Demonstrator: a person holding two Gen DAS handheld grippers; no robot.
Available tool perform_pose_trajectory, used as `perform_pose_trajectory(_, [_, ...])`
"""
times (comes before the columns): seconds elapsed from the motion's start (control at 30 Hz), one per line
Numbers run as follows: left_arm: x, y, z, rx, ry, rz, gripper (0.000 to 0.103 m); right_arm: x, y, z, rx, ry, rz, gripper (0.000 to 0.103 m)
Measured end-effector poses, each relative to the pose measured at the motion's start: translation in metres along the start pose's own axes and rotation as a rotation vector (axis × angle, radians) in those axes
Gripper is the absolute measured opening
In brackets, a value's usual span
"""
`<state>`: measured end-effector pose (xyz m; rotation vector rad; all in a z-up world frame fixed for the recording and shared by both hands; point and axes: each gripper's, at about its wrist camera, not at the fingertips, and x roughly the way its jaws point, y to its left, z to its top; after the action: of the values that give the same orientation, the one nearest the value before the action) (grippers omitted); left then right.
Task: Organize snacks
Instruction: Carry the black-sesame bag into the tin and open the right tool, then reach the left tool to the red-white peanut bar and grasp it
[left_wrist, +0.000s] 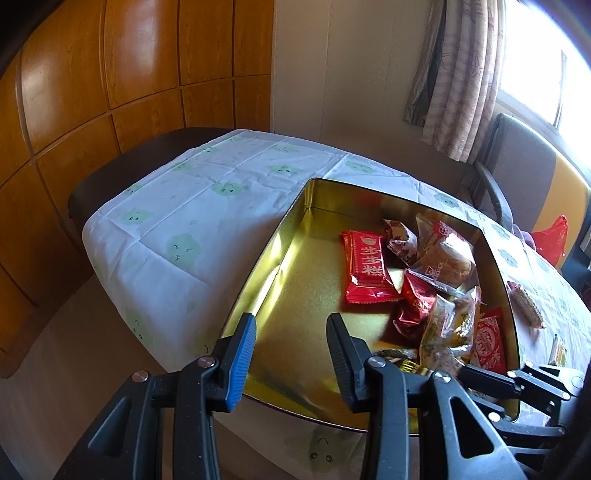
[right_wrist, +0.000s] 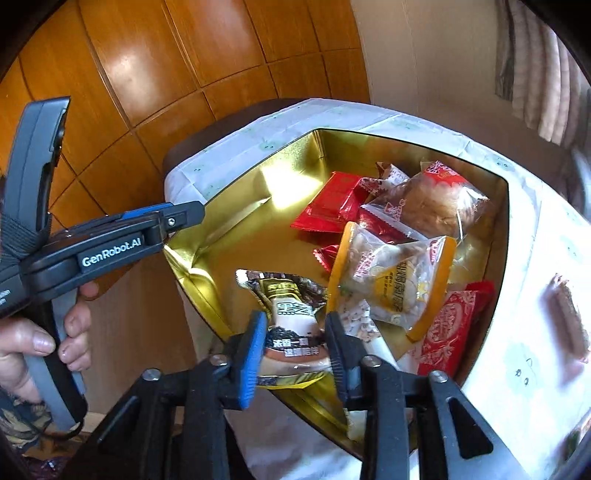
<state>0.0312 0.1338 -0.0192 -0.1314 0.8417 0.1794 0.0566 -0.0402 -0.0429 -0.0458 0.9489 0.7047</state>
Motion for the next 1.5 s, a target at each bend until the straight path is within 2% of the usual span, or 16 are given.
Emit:
perform_pose_trajectory(0.2, [0.000,-0.003,-0.001,0.009,0.002,-0.006,0.040,0.022,0.013,0.001,-0.072,0.018,-0.063,0.025])
perform_pose_trajectory(0.37, [0.001,-0.004,-0.002,0.015,0.005,-0.010,0.040,0.017,0.005,-0.002,-0.032,0.027,-0.059,0.025])
perform_pose_trajectory(0.5, [-0.001,-0.007,-0.003,0.021,0.000,-0.017,0.040,0.007,-0.002,-0.004,0.034,0.014,-0.028,0.030])
perform_pose_trajectory(0.53, [-0.002,-0.008,-0.003,0.024,-0.001,-0.018,0.040,0.005,-0.002,-0.005,0.044,0.014,-0.022,0.039])
perform_pose_trajectory(0.6, [-0.002,-0.009,-0.003,0.029,0.000,-0.023,0.040,0.002,-0.001,-0.008,0.055,0.009,-0.014,0.050])
perform_pose_trajectory(0.87, [-0.008,-0.020,-0.006,0.067,-0.015,-0.037,0.040,-0.018,0.011,-0.014,0.009,-0.049,-0.087,0.051])
perform_pose_trajectory(1.07, [-0.013,-0.029,-0.007,0.094,-0.022,-0.050,0.040,-0.046,0.005,-0.019,0.033,-0.120,-0.135,0.054])
perform_pose_trajectory(1.27, [-0.018,-0.043,-0.012,0.135,-0.021,-0.070,0.040,-0.073,-0.012,-0.028,0.088,-0.167,-0.190,0.061])
perform_pose_trajectory(1.5, [-0.025,-0.066,-0.014,0.198,-0.024,-0.099,0.040,-0.103,-0.053,-0.054,0.208,-0.192,-0.273,0.067])
